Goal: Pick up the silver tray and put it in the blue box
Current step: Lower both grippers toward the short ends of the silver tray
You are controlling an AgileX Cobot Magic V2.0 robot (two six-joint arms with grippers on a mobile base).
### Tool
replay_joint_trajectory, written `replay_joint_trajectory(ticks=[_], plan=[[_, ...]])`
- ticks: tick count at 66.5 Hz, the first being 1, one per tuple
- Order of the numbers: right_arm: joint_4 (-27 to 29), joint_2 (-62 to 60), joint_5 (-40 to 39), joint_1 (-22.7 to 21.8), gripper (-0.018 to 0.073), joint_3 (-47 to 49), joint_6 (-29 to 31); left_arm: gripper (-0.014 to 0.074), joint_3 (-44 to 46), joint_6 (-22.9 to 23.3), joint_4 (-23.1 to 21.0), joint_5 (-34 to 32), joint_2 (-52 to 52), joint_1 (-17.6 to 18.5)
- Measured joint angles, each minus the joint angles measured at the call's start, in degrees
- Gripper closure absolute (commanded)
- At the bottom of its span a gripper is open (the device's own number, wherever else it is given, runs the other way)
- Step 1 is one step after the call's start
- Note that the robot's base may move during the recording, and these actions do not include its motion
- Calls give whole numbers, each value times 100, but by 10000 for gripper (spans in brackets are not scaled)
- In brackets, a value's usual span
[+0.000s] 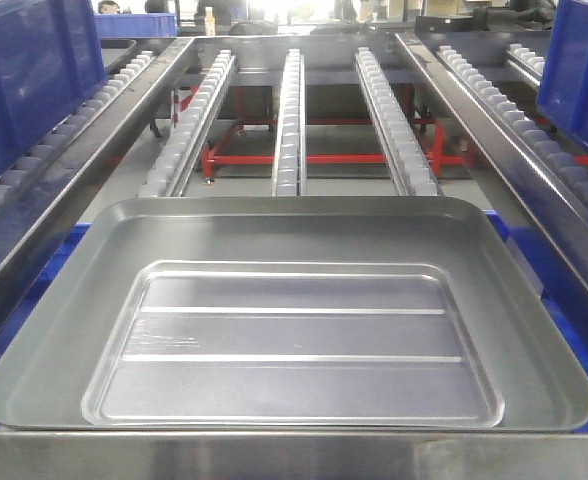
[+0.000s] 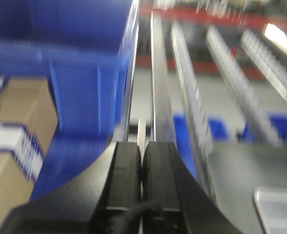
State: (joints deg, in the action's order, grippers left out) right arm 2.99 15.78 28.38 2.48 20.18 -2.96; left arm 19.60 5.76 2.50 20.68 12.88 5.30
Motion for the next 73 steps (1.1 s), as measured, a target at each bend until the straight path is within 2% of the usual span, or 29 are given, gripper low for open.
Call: replay_joint_trajectory(ticks=[3,7,13,27,40,48,55,59,63,68,73], plan=[[268,430,308,0,508,205,0,603,345,0,0,660,442,0],[471,925,746,0,508,431,0,603,707,0,0,1230,908,0],[568,1658,1222,0,508,727,0,603,992,0,-11,1713,1603,0],[616,2742,1341,0,508,865,0,603,1045,0,-250,1816,2817,0],[996,3084,1332,0,508,865,0,603,1050,0,-890,1716,3569,0],[1221,3099,1047,0,508,881,0,602,1050,0,-1414,1637,3968,0],[1378,3221,1327,43,501,1068,0,602,1050,0,-1735,1660,4236,146],[1400,3321,1488,164,501,1136,0,602,1087,0,-1734,1660,4331,388],[1414,3425,1517,309,499,1159,-60,602,1169,210,-1557,1660,4432,739],[1342,3552,1461,494,499,1159,-333,603,1267,925,-978,1669,4558,1218],[954,3710,1336,736,498,1159,-815,602,1439,1955,-171,1742,4725,1726]])
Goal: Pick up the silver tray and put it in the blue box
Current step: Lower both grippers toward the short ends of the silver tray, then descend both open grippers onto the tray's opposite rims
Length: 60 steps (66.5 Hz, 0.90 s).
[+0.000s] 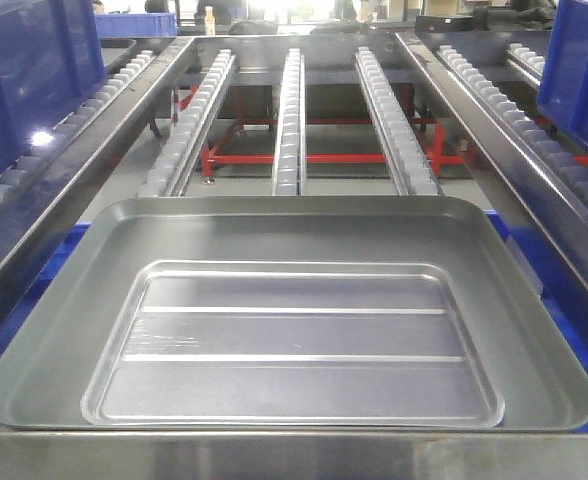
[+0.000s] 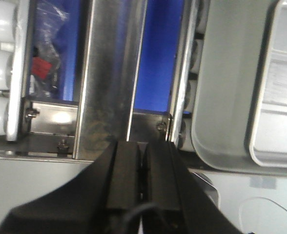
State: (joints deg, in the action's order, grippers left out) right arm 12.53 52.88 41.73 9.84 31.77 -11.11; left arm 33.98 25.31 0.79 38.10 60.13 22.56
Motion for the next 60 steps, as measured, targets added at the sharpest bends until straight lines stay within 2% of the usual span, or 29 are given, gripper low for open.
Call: replay_joint_trajectory(ticks=[8,16,25,40,49,60], plan=[[-761,240,-195,407,498,0,-956,602,278,863,618,94,244,568],[-1395,534,-374,936,498,5,-1825,602,598,1203,738,130,594,995],[-1728,911,-542,1418,498,96,-2584,602,986,1410,794,143,1092,1276],[-2302,1903,-461,2034,498,983,-3083,602,1641,2350,1598,291,1932,1877],[-2407,2502,-409,2159,500,1551,-3128,602,1764,2471,1660,335,2195,2117],[-2203,2910,-409,2197,500,1809,-3142,602,1800,2502,1585,335,2388,2238]])
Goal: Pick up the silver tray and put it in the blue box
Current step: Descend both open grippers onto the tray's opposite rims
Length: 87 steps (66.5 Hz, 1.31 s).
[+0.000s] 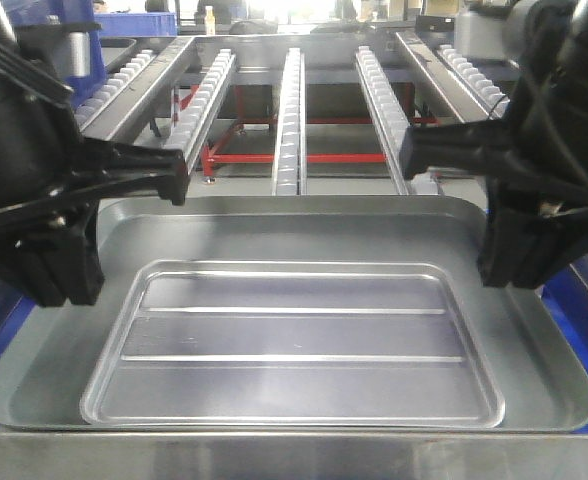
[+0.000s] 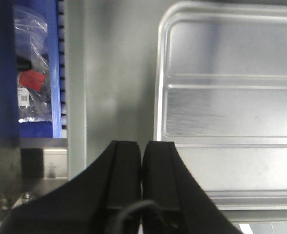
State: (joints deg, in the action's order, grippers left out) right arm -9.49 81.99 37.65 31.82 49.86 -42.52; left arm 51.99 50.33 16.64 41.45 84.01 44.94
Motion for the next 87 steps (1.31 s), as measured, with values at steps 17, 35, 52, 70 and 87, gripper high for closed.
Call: replay_joint_trajectory(ticks=[17,35,52,70,87], plan=[[47,67,10,62,500,-58,0,602,10,0,-41,-167,102,0],[47,67,-412,84,500,-267,0,602,10,10,115,-260,102,0],[47,148,-316,84,500,-267,0,602,10,10,149,-328,102,0],[47,148,-315,84,500,-267,0,602,10,10,159,-328,102,0],[47,148,-315,84,500,-267,0,408,10,10,159,-328,102,0]])
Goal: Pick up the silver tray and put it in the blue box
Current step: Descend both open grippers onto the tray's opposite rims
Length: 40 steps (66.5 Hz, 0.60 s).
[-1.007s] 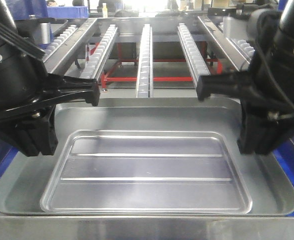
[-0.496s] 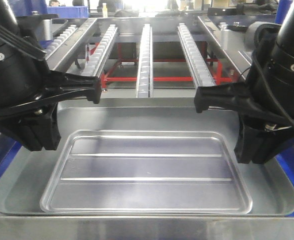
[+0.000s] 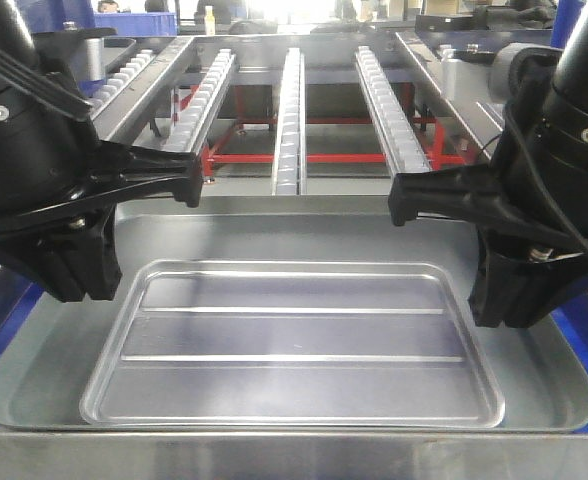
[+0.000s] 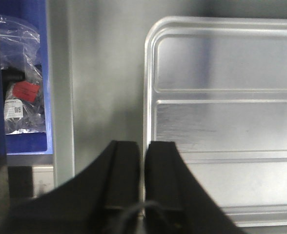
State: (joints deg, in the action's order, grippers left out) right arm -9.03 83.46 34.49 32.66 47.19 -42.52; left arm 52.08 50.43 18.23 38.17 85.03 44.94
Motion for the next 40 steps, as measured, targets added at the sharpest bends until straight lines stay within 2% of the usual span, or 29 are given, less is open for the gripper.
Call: replay_joint_trajectory(ticks=[6,9,15,24,29,40], plan=[[0,0,0,0,500,0,0,249,0,0,0,0,0,0],[0,0,0,0,492,0,0,230,0,0,0,0,0,0],[0,0,0,0,404,0,0,247,0,0,0,0,0,0],[0,0,-22,0,167,0,0,285,0,0,0,0,0,0],[0,0,-34,0,119,0,0,293,0,0,0,0,0,0],[0,10,-68,0,125,0,0,293,0,0,0,-54,0,0]])
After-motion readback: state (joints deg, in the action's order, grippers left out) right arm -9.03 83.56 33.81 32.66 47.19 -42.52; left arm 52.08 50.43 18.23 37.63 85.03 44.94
